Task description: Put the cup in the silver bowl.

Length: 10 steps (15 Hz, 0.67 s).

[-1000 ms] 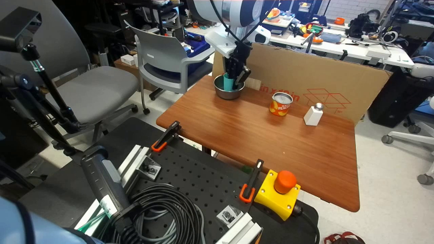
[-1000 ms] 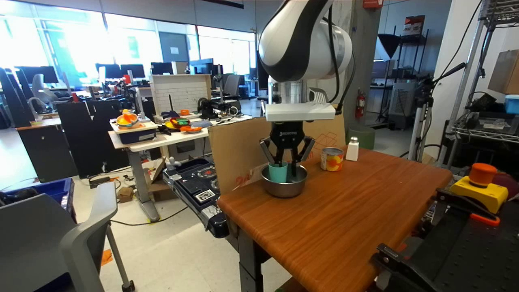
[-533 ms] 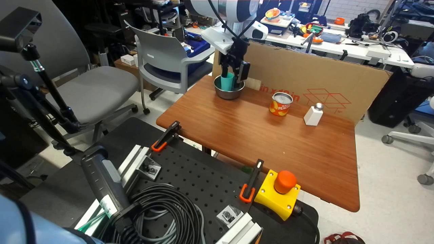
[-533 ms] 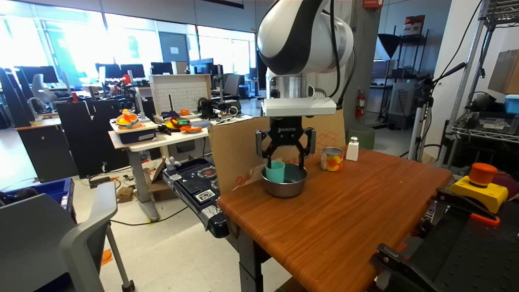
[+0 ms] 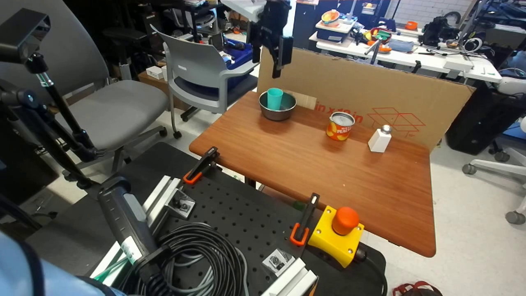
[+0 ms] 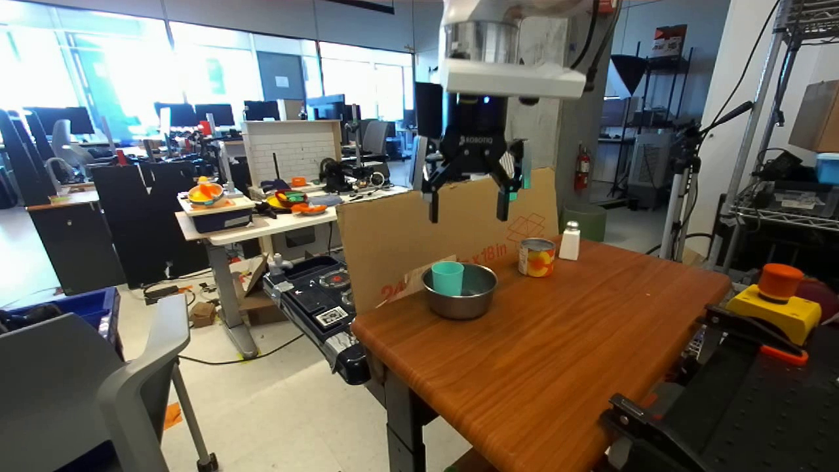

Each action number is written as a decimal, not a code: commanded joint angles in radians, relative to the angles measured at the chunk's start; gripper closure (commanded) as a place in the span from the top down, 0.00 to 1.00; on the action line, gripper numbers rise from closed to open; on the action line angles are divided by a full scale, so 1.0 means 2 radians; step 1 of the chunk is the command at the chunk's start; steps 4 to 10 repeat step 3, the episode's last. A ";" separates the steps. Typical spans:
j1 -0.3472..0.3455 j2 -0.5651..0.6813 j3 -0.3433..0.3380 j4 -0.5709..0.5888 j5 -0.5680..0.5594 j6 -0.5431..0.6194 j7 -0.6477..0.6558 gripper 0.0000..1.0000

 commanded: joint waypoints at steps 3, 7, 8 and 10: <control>-0.016 -0.042 0.018 -0.022 -0.004 -0.024 0.006 1.00; -0.016 -0.042 0.018 -0.022 -0.004 -0.024 0.006 1.00; -0.016 -0.042 0.018 -0.022 -0.004 -0.024 0.006 1.00; -0.016 -0.042 0.018 -0.022 -0.004 -0.024 0.006 1.00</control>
